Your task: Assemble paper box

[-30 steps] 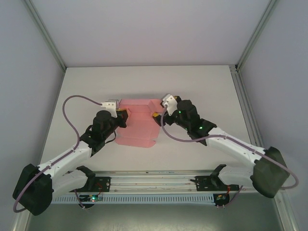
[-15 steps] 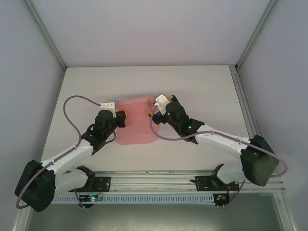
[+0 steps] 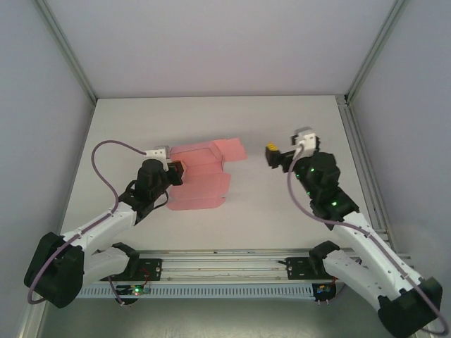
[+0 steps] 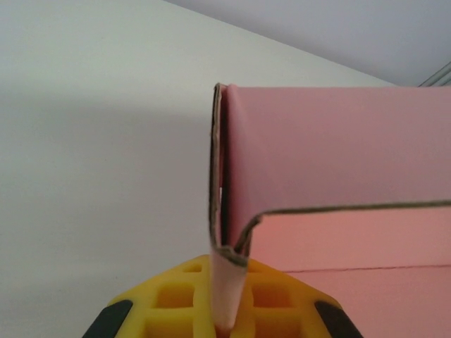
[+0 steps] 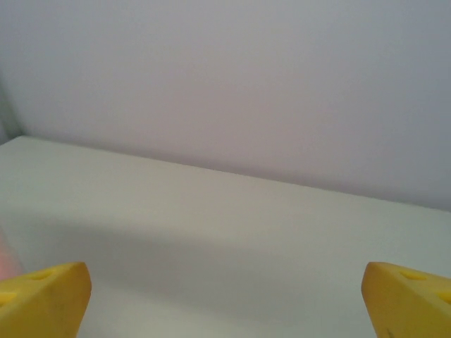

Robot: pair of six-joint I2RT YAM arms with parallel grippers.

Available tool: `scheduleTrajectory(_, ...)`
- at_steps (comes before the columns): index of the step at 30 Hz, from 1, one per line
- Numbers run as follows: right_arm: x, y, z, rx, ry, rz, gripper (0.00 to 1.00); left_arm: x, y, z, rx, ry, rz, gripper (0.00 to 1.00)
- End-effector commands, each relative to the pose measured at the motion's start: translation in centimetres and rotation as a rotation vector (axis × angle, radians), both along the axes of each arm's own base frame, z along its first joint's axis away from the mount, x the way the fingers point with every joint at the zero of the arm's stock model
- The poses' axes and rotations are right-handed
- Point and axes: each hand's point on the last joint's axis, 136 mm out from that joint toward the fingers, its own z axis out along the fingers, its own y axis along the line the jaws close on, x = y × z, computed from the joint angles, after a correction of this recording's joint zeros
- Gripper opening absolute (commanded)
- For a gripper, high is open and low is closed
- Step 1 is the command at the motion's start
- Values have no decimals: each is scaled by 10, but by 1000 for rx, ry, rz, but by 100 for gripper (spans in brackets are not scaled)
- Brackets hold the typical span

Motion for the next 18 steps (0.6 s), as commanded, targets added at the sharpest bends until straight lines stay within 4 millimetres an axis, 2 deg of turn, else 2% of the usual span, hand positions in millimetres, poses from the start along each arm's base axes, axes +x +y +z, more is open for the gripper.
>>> scheduleTrajectory(1,9,-5,-20,158,176,69,98,5,-13,29,-43,-86,-79,0)
scheduleTrajectory(4,25,12,-28,195,261,189,92,4,-15,31,-41,-90,-96,0)
scheduleTrajectory(7,35,48,-35,238,352,384,81,4,-15,31,-41,-90,-92,0)
scheduleTrajectory(9,36,74,-37,246,390,515,77,5,-15,31,-40,-84,-91,0)
scheduleTrajectory(13,27,117,-48,128,434,657,76,7,-14,33,-41,-84,-80,0)
scheduleTrajectory(18,0,144,-54,20,454,772,74,11,-5,34,-37,-78,-20,0)
